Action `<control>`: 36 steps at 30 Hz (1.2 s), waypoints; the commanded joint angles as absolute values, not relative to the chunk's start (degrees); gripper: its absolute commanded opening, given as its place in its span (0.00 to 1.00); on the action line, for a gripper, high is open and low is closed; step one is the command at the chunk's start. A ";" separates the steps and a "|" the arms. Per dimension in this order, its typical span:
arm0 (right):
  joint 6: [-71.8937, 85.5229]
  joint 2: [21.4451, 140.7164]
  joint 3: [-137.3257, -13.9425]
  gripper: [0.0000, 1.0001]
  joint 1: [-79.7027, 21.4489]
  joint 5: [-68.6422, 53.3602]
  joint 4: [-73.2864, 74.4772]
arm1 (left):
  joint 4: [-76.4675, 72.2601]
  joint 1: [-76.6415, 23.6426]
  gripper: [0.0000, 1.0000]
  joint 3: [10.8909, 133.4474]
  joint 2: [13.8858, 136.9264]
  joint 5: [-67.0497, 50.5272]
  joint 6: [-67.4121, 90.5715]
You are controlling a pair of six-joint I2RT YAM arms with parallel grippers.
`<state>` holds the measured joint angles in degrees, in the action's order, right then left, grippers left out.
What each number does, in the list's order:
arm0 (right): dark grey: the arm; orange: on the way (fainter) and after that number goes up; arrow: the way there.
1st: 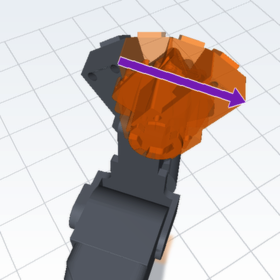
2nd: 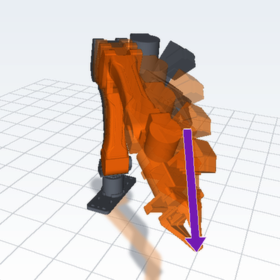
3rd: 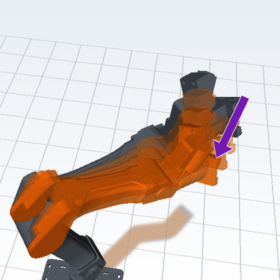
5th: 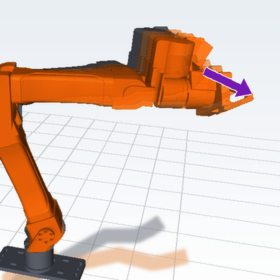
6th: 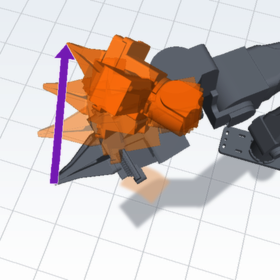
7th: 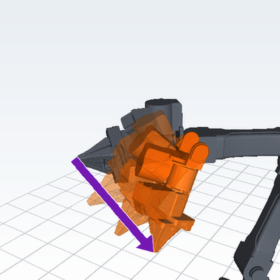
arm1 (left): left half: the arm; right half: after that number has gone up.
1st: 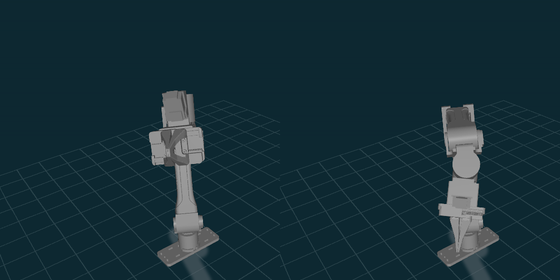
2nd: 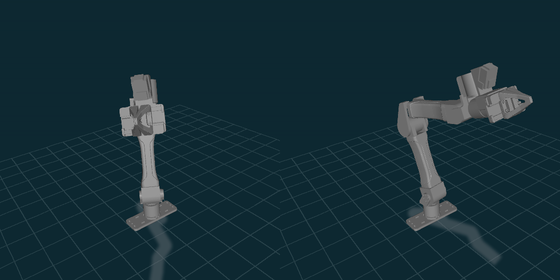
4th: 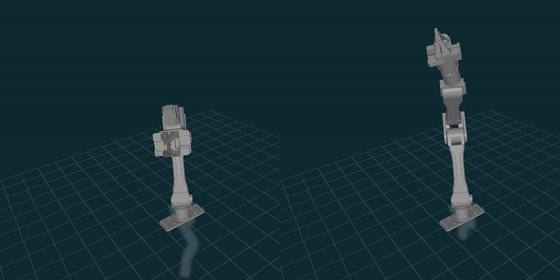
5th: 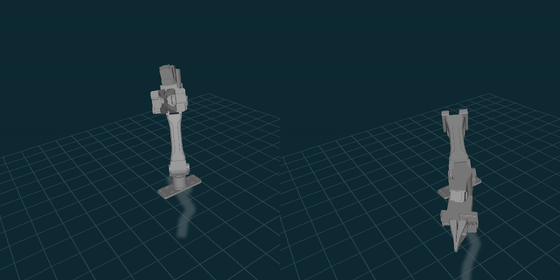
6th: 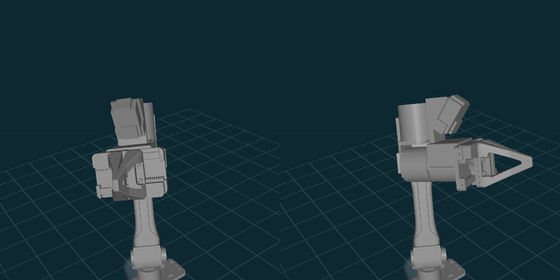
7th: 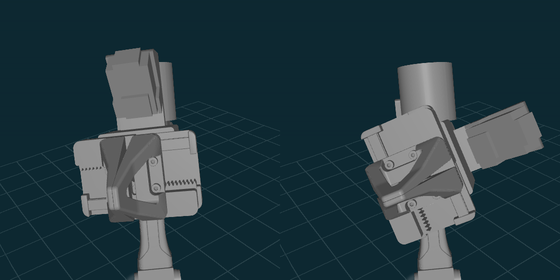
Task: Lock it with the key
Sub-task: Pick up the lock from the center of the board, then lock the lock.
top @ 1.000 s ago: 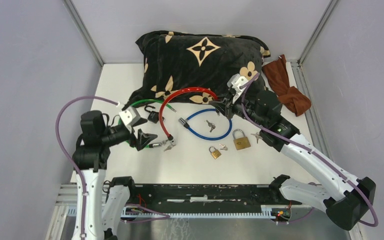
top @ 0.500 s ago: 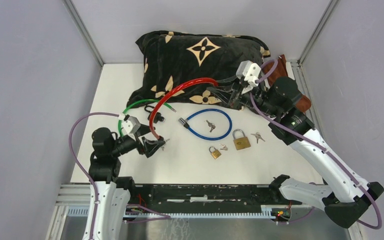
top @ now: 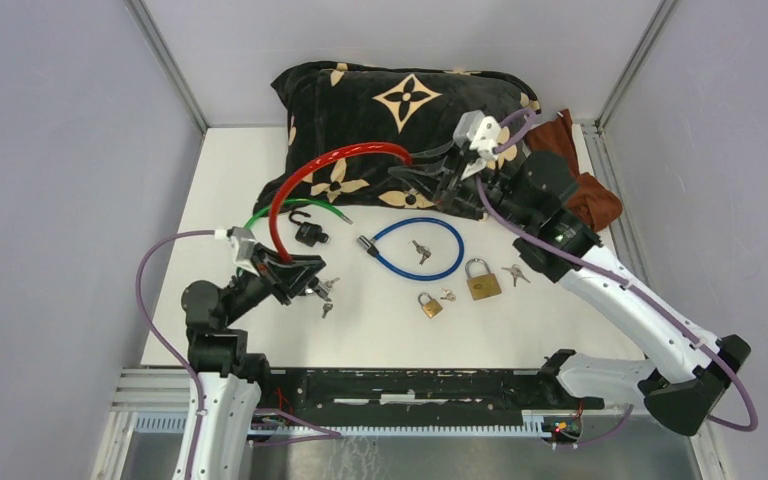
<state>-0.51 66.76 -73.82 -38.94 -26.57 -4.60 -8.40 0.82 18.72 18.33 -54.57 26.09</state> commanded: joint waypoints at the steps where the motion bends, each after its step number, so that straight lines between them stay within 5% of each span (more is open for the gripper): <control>1: 4.27 65.72 -69.11 0.00 -50.61 -13.60 -27.26 | -28.25 0.97 0.02 18.93 19.15 -40.20 56.48; 5: 10.95 69.75 -65.39 0.00 -56.28 -11.74 -44.17 | -33.10 0.94 0.02 20.07 20.11 -31.81 69.87; 13: 0.50 80.85 -72.17 0.00 -65.03 -17.22 -47.28 | -12.01 2.60 0.02 21.09 15.50 -16.64 87.02; 36: -1.10 96.32 -74.46 0.00 -62.01 -32.89 -48.04 | 3.55 2.58 0.02 18.67 14.37 -13.69 95.64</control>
